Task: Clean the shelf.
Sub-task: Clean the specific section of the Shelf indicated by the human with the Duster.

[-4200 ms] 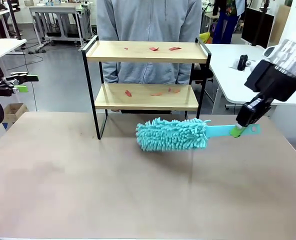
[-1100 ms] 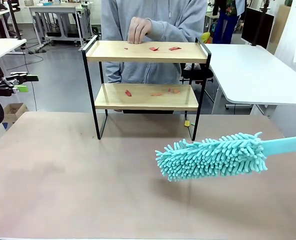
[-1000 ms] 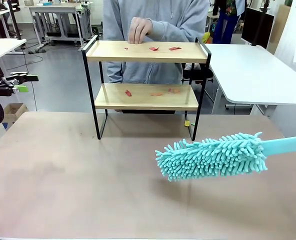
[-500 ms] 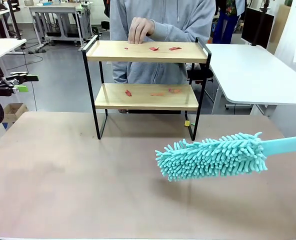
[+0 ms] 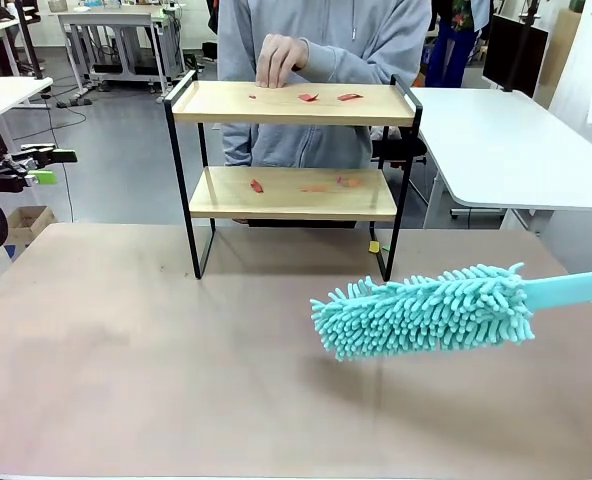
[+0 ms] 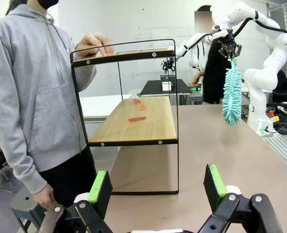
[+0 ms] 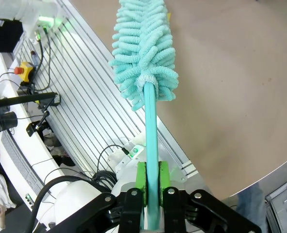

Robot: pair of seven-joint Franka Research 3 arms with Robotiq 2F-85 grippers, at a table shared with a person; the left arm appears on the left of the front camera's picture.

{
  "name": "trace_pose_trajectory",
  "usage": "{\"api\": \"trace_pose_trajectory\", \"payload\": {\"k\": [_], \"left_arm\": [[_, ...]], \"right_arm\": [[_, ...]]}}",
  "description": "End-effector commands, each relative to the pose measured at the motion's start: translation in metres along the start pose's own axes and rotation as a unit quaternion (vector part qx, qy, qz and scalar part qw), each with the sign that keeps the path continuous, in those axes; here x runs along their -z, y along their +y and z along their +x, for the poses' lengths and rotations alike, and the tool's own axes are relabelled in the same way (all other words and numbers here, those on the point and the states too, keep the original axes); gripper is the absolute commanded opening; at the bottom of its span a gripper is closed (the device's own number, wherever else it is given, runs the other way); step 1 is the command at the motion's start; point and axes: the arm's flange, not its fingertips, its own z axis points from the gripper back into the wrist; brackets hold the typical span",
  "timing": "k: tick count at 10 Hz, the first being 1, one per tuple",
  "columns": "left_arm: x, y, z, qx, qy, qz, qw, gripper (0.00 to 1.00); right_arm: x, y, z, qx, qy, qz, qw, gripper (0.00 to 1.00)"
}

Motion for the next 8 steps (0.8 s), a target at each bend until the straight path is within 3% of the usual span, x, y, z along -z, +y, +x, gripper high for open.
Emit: {"api": "trace_pose_trajectory", "payload": {"k": [1,5,8], "left_arm": [[0.001,-0.001,0.002,0.006,0.003,-0.003,1.0,1.0],[0.001,-0.001,0.002,0.006,0.003,-0.003,1.0,1.0],[0.001,-0.001,0.002,0.006,0.003,-0.003,1.0,1.0]], "right_arm": [[-0.036,0.031,-0.002,0.029,-0.033,0.009,0.999,0.13],[-0.111,0.117,0.045,0.096,-0.111,0.005,0.989,0.13],[-0.141,0.185,0.112,0.145,-0.238,-0.001,0.96,0.13]]}}
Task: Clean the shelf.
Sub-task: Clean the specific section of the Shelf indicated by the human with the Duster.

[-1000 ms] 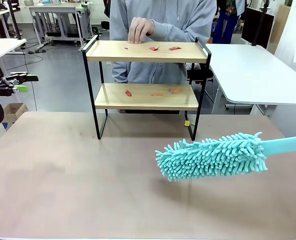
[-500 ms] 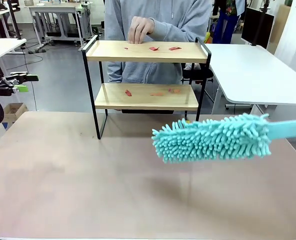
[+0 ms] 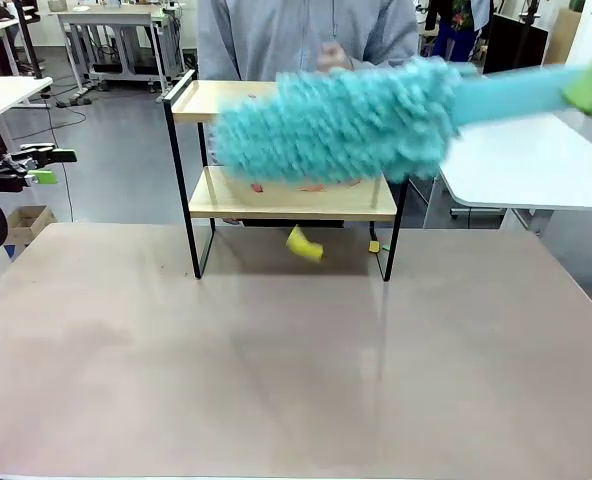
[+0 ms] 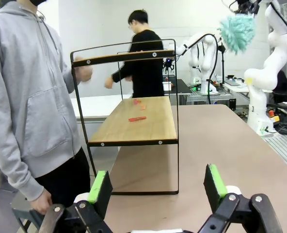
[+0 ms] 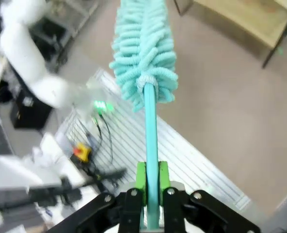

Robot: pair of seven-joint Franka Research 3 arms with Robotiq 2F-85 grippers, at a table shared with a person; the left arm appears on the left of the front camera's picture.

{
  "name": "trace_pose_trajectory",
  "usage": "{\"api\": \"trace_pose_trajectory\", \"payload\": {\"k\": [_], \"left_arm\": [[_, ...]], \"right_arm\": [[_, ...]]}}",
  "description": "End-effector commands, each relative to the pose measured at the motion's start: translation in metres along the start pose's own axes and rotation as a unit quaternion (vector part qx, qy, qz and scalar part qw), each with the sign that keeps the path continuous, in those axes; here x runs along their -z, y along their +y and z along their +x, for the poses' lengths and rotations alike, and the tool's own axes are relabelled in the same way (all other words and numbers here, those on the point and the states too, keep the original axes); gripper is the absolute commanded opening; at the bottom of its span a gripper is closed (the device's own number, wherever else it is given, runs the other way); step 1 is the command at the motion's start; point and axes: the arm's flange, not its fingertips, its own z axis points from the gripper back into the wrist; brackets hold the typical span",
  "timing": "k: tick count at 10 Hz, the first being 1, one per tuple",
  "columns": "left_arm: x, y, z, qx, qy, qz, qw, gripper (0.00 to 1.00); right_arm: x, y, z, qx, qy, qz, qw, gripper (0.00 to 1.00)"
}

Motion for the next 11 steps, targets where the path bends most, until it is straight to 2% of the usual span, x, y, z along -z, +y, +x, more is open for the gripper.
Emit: {"api": "trace_pose_trajectory", "payload": {"k": [1,3,6,7,8,11], "left_arm": [[0.0,-0.001,0.002,0.006,0.003,-0.003,1.0,1.0],[0.0,-0.001,0.002,0.006,0.003,-0.003,1.0,1.0],[0.0,-0.001,0.002,0.006,0.003,-0.003,1.0,1.0],[0.0,-0.001,0.002,0.006,0.003,-0.003,1.0,1.0],[0.0,-0.001,0.002,0.006,0.003,-0.003,1.0,1.0],[0.0,-0.001,0.002,0.006,0.003,-0.003,1.0,1.0]], "right_arm": [[0.018,0.031,0.043,0.044,-0.096,-0.021,0.994,0.13],[0.053,0.054,0.079,0.066,-0.175,-0.032,0.982,0.13],[0.106,0.067,0.118,0.087,-0.223,-0.033,0.97,0.13],[0.117,0.064,0.126,0.108,-0.23,-0.034,0.967,0.13],[0.096,0.068,0.11,0.071,-0.202,-0.023,0.977,0.13],[0.096,0.068,0.11,0.071,-0.202,-0.023,0.977,0.13]]}}
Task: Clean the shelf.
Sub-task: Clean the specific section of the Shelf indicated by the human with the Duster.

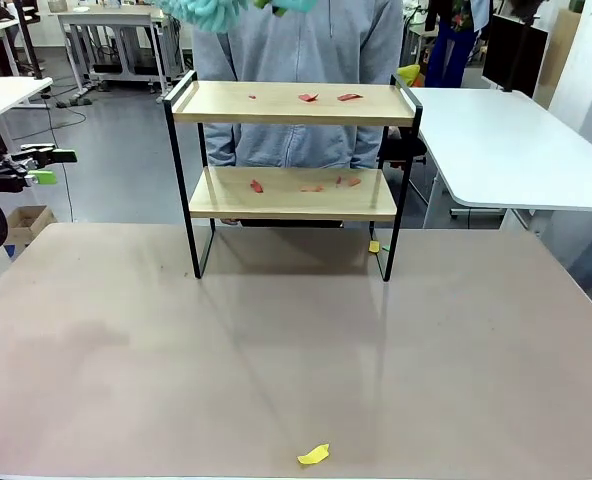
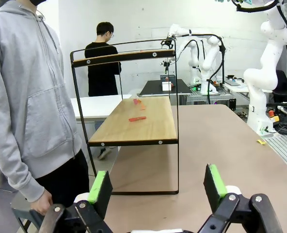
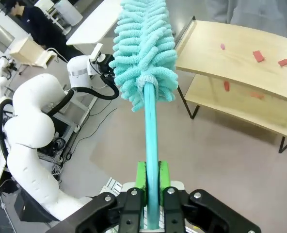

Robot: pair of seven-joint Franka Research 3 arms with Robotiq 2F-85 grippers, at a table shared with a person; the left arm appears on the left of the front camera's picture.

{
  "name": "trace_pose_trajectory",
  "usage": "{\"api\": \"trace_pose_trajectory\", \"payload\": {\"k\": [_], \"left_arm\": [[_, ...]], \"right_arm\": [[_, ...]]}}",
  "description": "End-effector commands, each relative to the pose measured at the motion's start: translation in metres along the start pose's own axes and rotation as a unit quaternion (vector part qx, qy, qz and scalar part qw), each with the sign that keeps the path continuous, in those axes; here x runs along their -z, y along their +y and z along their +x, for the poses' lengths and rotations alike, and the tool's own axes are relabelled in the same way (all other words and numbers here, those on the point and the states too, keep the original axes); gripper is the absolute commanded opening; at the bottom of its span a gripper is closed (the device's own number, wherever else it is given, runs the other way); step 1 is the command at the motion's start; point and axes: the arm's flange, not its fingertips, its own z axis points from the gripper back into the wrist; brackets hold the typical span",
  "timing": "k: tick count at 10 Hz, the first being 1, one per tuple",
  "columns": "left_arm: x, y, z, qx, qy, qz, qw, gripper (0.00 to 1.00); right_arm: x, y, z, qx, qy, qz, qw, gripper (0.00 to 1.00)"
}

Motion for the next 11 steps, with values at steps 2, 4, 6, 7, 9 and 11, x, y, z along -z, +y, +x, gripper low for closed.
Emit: {"api": "trace_pose_trajectory", "payload": {"k": [2,4,6,7,9,11], "left_arm": [[0.001,0.0,0.002,0.006,0.003,-0.003,1.0,1.0],[0.001,0.0,0.002,0.006,0.003,-0.003,1.0,1.0],[0.001,0.0,0.002,0.006,0.003,-0.003,1.0,1.0],[0.001,0.0,0.002,0.006,0.003,-0.003,1.0,1.0],[0.001,0.0,0.002,0.006,0.003,-0.003,1.0,1.0],[0.001,0.0,0.002,0.006,0.003,-0.003,1.0,1.0]], "right_arm": [[0.0,0.0,0.0,0.0,0.0,0.0,1.0,0.13],[0.05,0.034,0.023,0.045,-0.036,-0.038,0.998,0.13],[0.097,0.05,0.036,0.086,-0.05,-0.093,0.991,0.13],[0.116,0.058,0.039,0.099,-0.059,-0.119,0.986,0.13],[0.15,0.073,0.041,0.114,-0.075,-0.16,0.978,0.13],[0.171,0.08,0.042,0.114,-0.063,-0.174,0.976,0.13]]}}
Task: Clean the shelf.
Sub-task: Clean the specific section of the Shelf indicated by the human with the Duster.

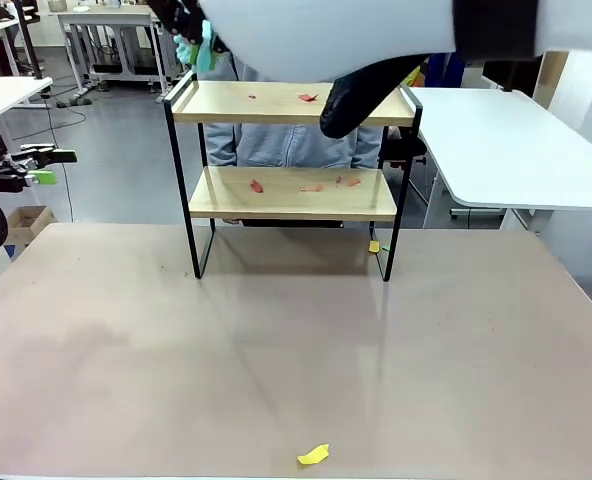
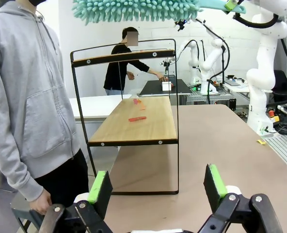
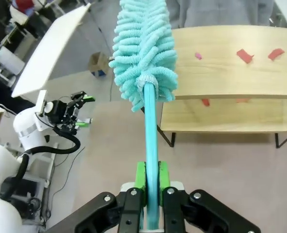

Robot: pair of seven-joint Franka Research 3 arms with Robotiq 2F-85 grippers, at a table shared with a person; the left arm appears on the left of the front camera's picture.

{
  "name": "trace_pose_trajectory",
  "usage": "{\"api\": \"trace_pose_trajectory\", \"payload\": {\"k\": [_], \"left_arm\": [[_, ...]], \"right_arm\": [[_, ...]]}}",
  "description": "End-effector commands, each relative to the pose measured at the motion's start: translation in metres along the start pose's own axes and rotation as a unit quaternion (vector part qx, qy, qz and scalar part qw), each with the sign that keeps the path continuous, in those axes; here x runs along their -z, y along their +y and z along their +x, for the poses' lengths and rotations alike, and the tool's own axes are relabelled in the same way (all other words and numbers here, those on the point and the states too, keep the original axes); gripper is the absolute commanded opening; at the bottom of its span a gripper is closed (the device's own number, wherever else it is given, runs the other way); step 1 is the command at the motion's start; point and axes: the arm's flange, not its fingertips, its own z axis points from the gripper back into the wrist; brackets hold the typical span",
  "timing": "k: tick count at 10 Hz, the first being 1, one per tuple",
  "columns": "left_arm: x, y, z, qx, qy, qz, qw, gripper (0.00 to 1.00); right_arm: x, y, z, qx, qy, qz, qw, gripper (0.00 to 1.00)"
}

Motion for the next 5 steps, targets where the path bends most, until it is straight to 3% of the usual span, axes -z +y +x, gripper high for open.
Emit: {"api": "trace_pose_trajectory", "payload": {"k": [1,5], "left_arm": [[0.0,0.0,0.002,0.006,0.003,-0.003,1.0,1.0],[0.0,0.0,0.002,0.006,0.003,-0.003,1.0,1.0]], "right_arm": [[0.02,0.043,0.014,0.005,0.008,-0.024,1.0,0.13],[0.039,0.051,0.01,0.004,0.028,-0.061,0.998,0.13]]}}
